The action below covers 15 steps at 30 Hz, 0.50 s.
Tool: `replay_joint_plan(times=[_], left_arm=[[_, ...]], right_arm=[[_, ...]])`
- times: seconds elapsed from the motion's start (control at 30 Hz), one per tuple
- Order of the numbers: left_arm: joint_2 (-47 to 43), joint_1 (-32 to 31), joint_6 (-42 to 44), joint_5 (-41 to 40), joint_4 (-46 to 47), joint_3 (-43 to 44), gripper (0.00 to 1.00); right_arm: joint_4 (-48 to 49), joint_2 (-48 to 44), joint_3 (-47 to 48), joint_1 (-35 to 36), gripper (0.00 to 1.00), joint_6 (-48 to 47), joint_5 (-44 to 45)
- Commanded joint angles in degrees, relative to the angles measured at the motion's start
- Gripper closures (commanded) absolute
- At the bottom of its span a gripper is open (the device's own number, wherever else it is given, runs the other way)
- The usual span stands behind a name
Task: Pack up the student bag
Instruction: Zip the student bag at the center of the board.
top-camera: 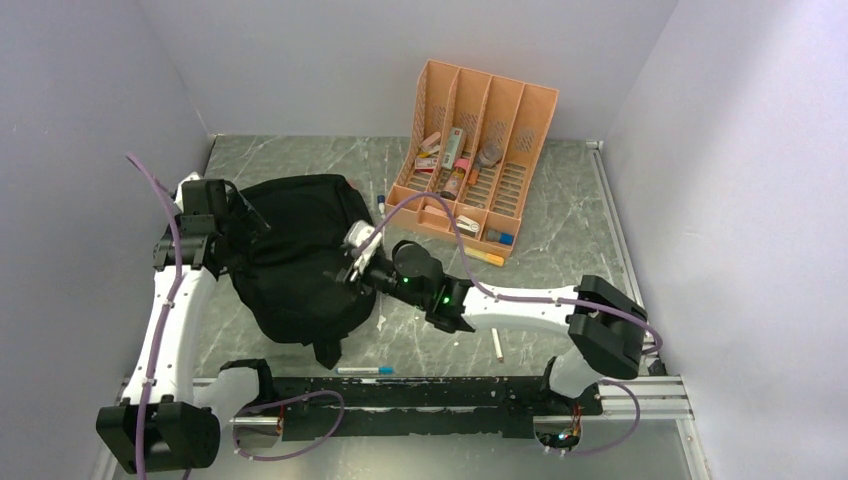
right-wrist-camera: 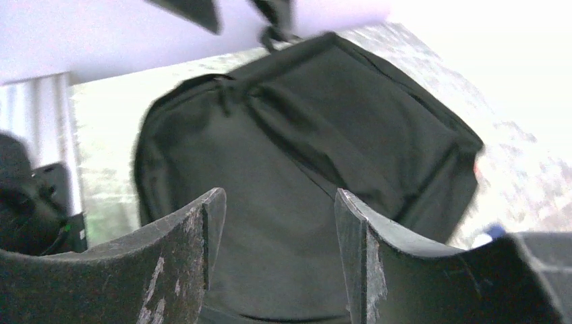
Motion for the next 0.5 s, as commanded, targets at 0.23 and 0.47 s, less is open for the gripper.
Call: replay_joint_plan(times=[0.23, 0.47], left_arm=[[1.86, -1.43, 1.21, 3.05, 3.55, -2.68, 0.05], [3.33, -1.53, 0.87, 3.63, 5.02, -6.21, 0.06]], right_arm=[[-26.62, 2.38, 7.12, -14.91, 0.35, 33.46, 13.52], [-29.01, 5.96, 7.09, -19.88, 0.35, 37.34, 4.87]])
